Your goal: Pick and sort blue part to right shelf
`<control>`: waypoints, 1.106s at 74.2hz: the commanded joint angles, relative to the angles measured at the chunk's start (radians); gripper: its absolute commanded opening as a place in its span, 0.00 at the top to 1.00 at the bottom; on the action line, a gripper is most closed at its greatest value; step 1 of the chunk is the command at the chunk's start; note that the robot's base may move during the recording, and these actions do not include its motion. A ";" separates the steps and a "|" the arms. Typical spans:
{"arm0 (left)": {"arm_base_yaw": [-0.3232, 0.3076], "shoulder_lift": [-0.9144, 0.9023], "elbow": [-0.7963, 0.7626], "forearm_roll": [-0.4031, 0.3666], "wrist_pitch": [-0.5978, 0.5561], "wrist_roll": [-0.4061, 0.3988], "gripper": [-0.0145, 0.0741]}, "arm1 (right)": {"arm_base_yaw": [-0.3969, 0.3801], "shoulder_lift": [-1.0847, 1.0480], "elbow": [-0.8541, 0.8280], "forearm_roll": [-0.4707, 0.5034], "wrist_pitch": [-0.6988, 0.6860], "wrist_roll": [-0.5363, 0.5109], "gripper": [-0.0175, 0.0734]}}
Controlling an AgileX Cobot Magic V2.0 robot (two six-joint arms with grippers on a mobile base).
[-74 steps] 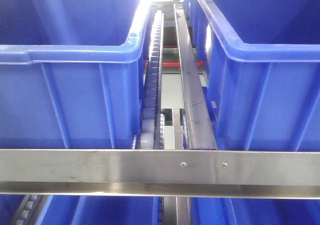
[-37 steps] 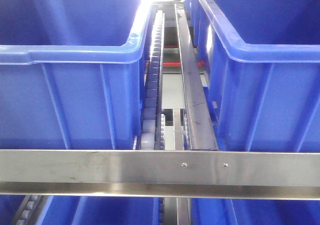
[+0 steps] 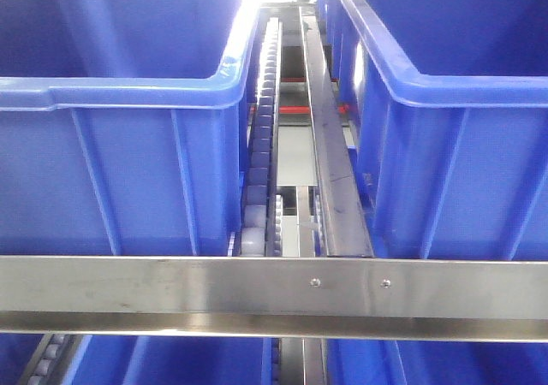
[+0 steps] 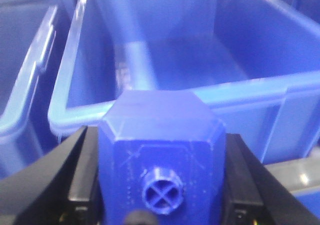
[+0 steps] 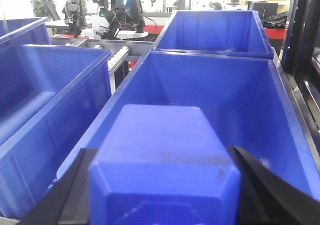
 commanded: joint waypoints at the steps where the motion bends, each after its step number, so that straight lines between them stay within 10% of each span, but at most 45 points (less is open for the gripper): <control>1: -0.001 0.005 -0.058 0.000 -0.167 -0.008 0.62 | -0.003 0.018 -0.027 -0.007 -0.103 -0.001 0.57; 33: -0.001 0.624 -0.587 -0.126 -0.044 -0.008 0.62 | -0.003 0.018 -0.027 -0.007 -0.107 -0.001 0.57; 82: -0.001 1.560 -0.982 -0.182 -0.062 -0.008 0.62 | -0.003 0.018 -0.027 -0.007 -0.106 -0.001 0.57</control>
